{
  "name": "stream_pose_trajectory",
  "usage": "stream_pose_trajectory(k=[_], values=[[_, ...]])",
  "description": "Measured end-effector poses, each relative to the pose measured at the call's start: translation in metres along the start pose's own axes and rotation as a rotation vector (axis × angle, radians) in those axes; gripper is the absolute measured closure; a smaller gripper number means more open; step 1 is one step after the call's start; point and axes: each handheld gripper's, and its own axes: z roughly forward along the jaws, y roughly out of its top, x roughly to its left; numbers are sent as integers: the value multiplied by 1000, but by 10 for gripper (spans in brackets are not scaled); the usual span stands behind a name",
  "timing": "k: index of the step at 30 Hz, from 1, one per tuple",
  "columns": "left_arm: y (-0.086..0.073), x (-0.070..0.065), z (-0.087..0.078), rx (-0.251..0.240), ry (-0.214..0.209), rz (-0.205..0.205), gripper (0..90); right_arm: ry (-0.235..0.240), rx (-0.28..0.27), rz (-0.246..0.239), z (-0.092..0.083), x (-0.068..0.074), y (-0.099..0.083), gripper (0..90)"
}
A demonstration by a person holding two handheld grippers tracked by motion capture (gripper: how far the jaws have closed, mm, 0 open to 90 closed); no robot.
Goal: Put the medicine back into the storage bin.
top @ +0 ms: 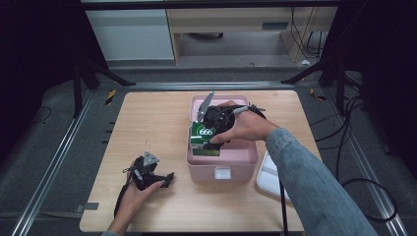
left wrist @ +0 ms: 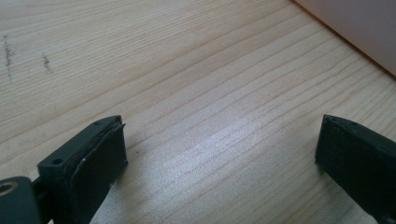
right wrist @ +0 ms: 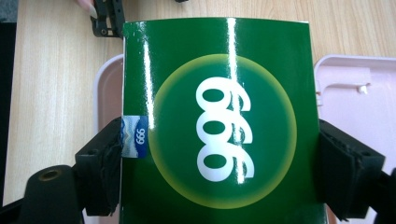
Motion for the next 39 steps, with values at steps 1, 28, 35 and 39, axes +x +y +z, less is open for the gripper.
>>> stream_pose_trajectory(k=[1, 28, 35, 39], values=[[0, 0, 0, 0, 0, 0, 12, 2, -2, -2, 1, 0, 0, 171], [0, 0, 0, 0, 0, 0, 12, 39, 31, -4, 31, -2, 2, 169], [0, 0, 0, 0, 1, 0, 12, 48, 34, -4, 43, -2, -4, 168], [0, 0, 0, 0, 1, -1, 12, 59, 34, 2, 50, -3, -7, 168]])
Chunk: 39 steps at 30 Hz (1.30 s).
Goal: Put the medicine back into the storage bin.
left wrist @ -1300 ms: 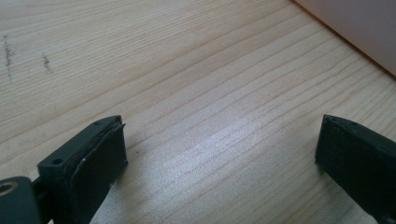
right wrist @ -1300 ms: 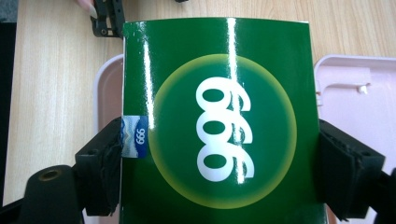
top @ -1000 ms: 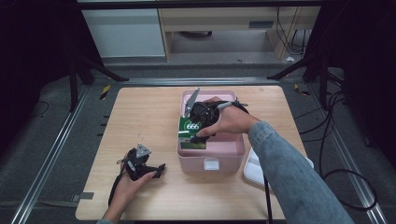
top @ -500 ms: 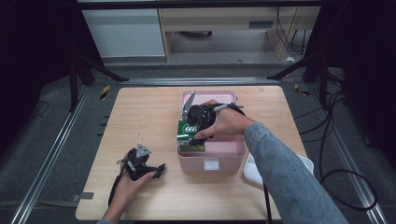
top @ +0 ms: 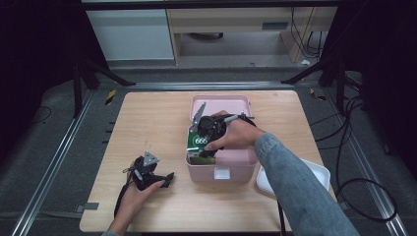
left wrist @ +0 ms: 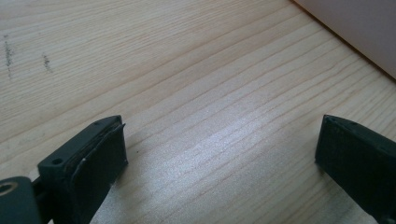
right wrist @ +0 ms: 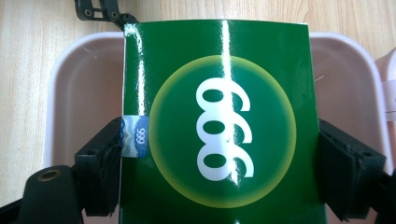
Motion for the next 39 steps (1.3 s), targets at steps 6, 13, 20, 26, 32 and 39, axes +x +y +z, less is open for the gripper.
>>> stream_pose_trajectory(k=[6, 13, 20, 26, 32, 39], values=[[0, 0, 0, 0, 0, 0, 12, 9, -8, 7, 8, -1, -5, 168], [0, 0, 0, 1, 0, 0, 12, 15, -1, 16, 19, -1, -9, 167], [0, 0, 0, 0, 0, 0, 12, 25, -4, 27, 32, -1, -16, 167], [0, 0, 0, 0, 0, 0, 12, 33, -7, 42, 42, 0, -22, 166], [0, 0, 0, 0, 0, 0, 12, 45, -6, 53, 51, 1, -26, 166], [0, 0, 0, 1, 0, 0, 12, 47, -1, 57, 56, 0, -28, 165]])
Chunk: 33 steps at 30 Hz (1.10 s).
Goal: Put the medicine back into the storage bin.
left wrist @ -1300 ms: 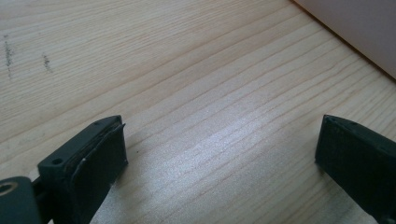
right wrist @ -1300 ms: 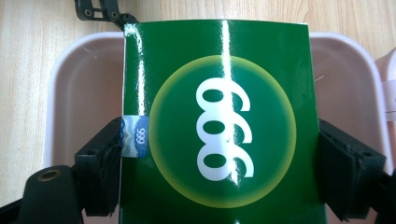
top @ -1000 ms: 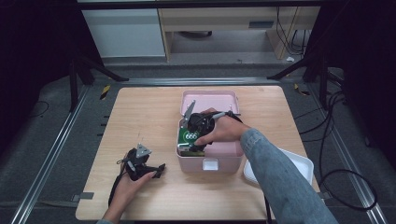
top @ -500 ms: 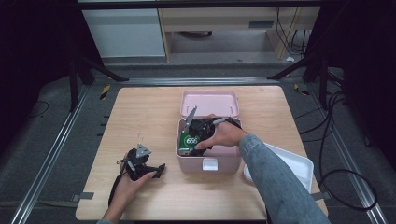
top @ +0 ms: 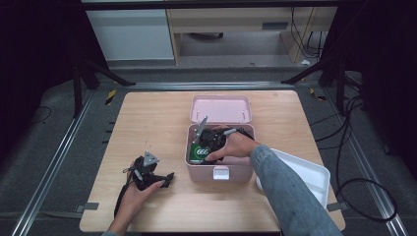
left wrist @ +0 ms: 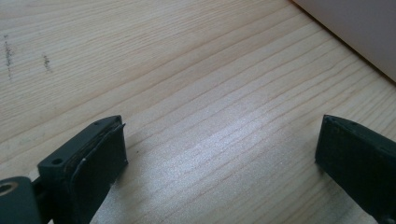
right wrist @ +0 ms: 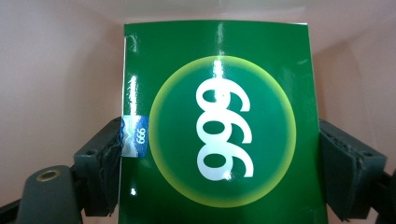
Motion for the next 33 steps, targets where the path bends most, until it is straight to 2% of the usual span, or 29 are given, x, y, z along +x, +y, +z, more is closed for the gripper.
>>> stream_pose_trajectory(k=[8, 14, 16, 21, 26, 29, 31, 33], values=[[0, 0, 0, 0, 0, 0, 12, 4, -6, 2, 1, -1, -1, 161], [0, 0, 0, 0, 0, 0, 12, 7, 1, 23, 2, -1, -2, 139], [0, 0, 0, 0, 0, 0, 12, 6, 22, 42, 2, -1, -2, 128], [0, 0, 0, 0, 0, 0, 12, -60, 44, 76, -5, 2, -3, 112], [0, 0, 0, 0, 0, 0, 12, -107, 24, 63, -21, 7, -8, 131], [0, 0, 0, -1, 0, -2, 12, -102, -7, 74, -29, 5, -11, 70], [0, 0, 0, 0, 0, 0, 12, -96, -22, 81, -32, 4, -12, 98], [0, 0, 0, 0, 0, 0, 12, -88, -19, 80, -31, 5, -11, 88]])
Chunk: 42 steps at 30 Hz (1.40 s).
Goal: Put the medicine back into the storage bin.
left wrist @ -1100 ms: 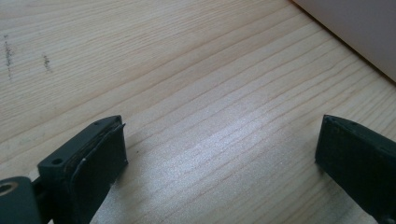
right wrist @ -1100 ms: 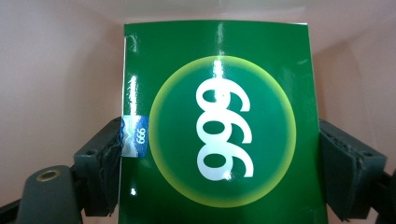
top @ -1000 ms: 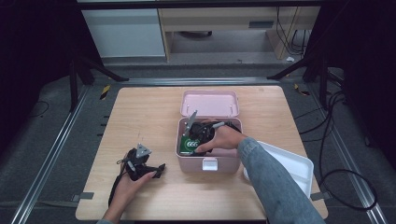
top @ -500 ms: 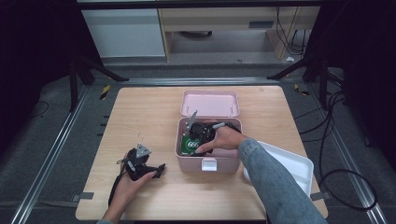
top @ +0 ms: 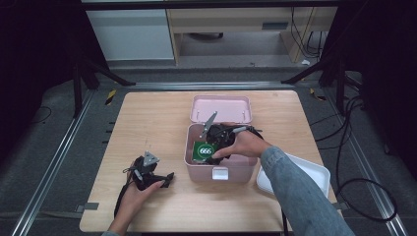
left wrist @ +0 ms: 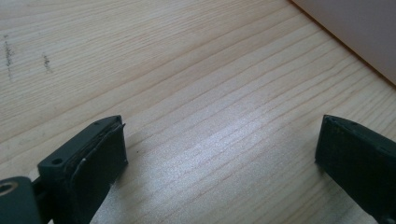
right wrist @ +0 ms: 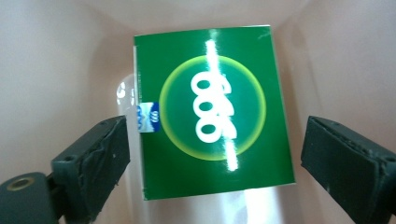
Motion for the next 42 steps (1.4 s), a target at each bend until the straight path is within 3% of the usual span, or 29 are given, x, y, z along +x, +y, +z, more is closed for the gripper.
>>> stream_pose_trajectory(k=[5, 9, 12, 20, 29, 38, 42], values=[[0, 0, 0, 0, 0, 0, 12, 1, -15, -12, -5, 3, 2, 84], [0, 0, 0, 0, 0, 0, 12, -23, -56, -4, -18, 3, 2, 97], [0, 0, 0, 1, 0, 0, 12, -33, -53, -7, -25, 3, -1, 114], [0, 0, 0, 0, 0, 0, 12, -111, -79, 13, -53, 4, -12, 196], [0, 0, 0, -3, 2, -4, 12, -195, -121, 99, -96, -1, -45, 265], [0, 0, 0, -2, 2, -4, 12, -267, -159, 213, -142, -3, -97, 332], [0, -1, 0, -3, 3, -5, 12, -285, -163, 241, -153, -1, -117, 360]])
